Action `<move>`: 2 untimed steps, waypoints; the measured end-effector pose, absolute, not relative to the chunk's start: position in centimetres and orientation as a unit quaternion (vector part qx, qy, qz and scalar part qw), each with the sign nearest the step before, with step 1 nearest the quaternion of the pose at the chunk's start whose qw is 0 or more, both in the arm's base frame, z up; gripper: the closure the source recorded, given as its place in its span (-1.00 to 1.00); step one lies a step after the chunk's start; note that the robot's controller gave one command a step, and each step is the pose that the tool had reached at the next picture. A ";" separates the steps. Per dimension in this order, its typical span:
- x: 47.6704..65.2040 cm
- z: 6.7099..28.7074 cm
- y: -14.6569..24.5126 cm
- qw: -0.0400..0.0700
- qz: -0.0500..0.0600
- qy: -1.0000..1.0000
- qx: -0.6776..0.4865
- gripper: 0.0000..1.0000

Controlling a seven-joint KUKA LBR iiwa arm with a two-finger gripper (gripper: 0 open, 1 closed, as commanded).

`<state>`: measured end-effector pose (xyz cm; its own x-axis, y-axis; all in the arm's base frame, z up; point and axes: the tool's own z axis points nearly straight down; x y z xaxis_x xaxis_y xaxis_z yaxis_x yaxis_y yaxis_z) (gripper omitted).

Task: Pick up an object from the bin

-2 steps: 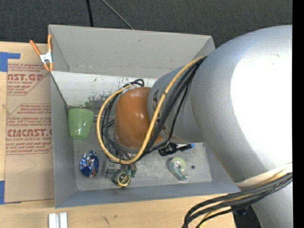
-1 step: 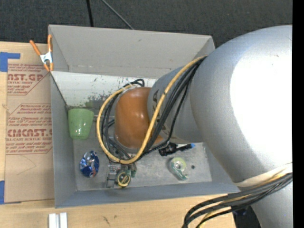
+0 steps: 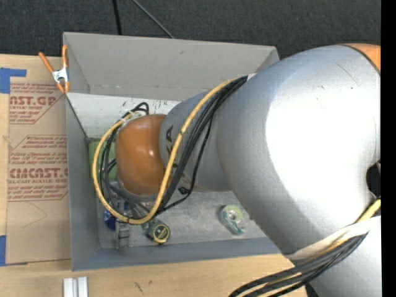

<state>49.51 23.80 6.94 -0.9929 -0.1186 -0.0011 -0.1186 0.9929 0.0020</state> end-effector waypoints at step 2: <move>50.5 22.5 21.6 0.005 0.001 0.998 -0.069 1.00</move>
Offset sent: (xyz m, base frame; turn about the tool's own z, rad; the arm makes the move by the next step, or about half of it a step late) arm 0.0000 0.0000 0.0000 0.0000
